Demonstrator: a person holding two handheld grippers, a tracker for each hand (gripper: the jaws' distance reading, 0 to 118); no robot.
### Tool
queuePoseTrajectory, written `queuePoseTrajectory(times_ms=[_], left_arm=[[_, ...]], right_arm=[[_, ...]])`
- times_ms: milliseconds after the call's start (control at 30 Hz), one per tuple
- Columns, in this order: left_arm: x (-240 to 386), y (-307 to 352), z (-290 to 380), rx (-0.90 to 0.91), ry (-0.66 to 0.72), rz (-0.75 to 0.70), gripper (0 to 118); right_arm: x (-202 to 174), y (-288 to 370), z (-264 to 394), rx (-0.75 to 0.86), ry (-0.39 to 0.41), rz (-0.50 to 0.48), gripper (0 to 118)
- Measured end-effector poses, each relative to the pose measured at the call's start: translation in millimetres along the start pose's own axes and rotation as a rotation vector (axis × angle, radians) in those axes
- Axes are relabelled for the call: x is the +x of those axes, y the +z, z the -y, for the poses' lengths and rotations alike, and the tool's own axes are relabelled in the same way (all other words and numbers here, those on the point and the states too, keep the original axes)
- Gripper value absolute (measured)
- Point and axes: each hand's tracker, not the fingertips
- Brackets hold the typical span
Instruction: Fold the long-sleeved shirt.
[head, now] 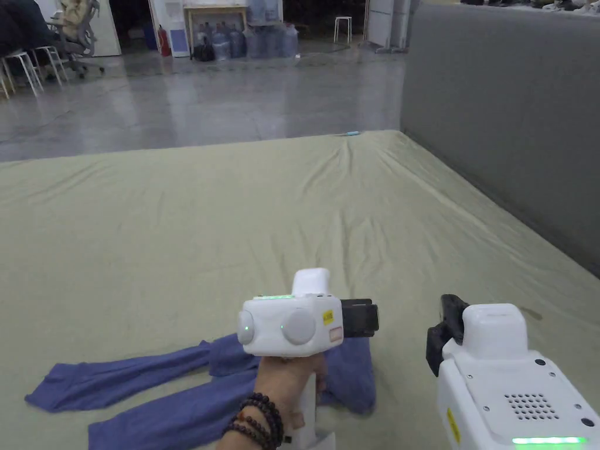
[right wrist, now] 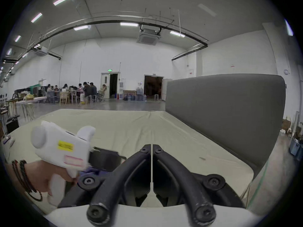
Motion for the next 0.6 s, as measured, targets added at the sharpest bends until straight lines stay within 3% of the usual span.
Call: queuePoseTrajectory(times_ms=[33,167,233,300,400,433,500,600], left_arm=[[-1,24,0,0.125,0.012,0.004,116],[-12,115,9,0.184,-0.01,-0.132,115],[-13,168,32,0.279,-0.048,-0.195,108],[5,223,64,0.37,-0.112,-0.315,87],[-5,253,100,0.347,-0.094,-0.445,12],[-9,258,107,0.357,-0.096,-0.48,0],[-13,270,121,0.396,-0.12,-0.558,0],[-15,284,138,0.395,-0.113,-0.556,0]], right_arm=[[-1,0,0,-0.005,-0.002,-0.011,0],[-12,4,0,-0.039,-0.001,-0.083,0],[-18,6,1,-0.05,-0.008,-0.103,0],[-24,9,4,-0.043,-0.007,-0.106,0],[-30,13,5,-0.053,0.006,-0.115,0],[-31,15,6,-0.055,0.007,-0.117,0],[-33,19,8,-0.057,0.008,-0.109,0],[-33,23,6,-0.061,0.006,-0.121,0]])
